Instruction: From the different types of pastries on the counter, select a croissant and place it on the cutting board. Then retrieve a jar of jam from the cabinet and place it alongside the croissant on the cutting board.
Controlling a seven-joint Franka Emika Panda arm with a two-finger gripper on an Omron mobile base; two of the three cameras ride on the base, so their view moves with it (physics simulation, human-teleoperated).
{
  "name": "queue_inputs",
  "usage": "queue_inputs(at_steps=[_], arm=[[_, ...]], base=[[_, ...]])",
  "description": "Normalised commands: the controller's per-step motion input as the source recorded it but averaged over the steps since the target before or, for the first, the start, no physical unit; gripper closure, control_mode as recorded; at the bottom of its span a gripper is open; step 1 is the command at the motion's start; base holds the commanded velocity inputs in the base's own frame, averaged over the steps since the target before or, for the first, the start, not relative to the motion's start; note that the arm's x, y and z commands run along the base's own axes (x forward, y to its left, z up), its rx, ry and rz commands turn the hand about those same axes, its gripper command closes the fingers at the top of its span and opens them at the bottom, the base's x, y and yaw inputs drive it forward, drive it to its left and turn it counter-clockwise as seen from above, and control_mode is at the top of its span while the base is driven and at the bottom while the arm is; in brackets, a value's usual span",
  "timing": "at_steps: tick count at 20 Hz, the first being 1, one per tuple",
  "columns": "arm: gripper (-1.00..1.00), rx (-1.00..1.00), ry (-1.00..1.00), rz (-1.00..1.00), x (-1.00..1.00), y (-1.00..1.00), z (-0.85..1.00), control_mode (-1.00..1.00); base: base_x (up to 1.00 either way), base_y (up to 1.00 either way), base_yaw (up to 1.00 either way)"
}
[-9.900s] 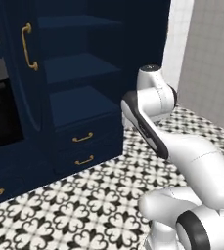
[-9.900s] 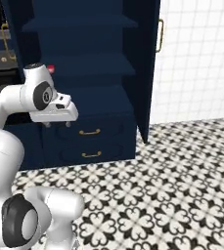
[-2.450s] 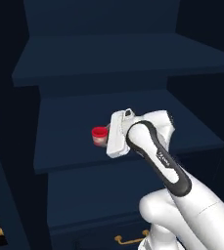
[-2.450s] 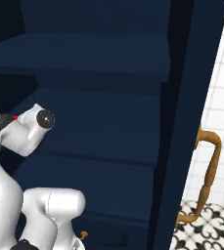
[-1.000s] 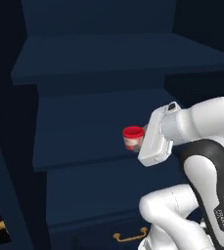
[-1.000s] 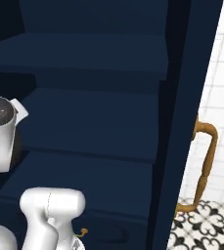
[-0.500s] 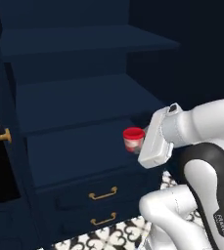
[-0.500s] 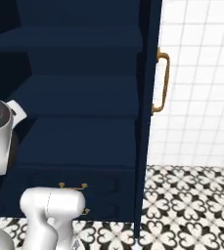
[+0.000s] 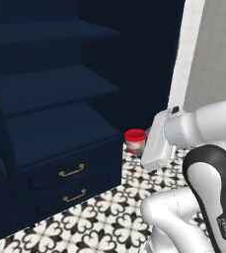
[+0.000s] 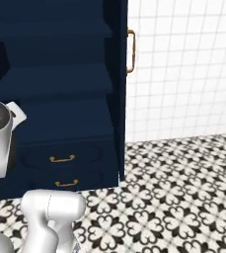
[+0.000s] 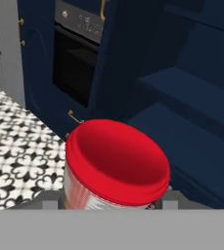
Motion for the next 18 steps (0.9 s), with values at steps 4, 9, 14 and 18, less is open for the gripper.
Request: queue_inputs(at_steps=[4,9,14,18], arm=[[1.0,0.0,0.0,0.0,0.0,0.0,0.0,1.0],[1.0,0.0,0.0,0.0,0.0,0.0,0.0,1.0],[1.0,0.0,0.0,0.0,0.0,0.0,0.0,1.0],[1.0,0.0,0.0,0.0,0.0,0.0,0.0,1.0]], base=[[-1.0,0.35,-0.44],[-1.0,0.43,-0.45],[-1.0,0.56,-0.45],[-1.0,0.28,-0.47]])
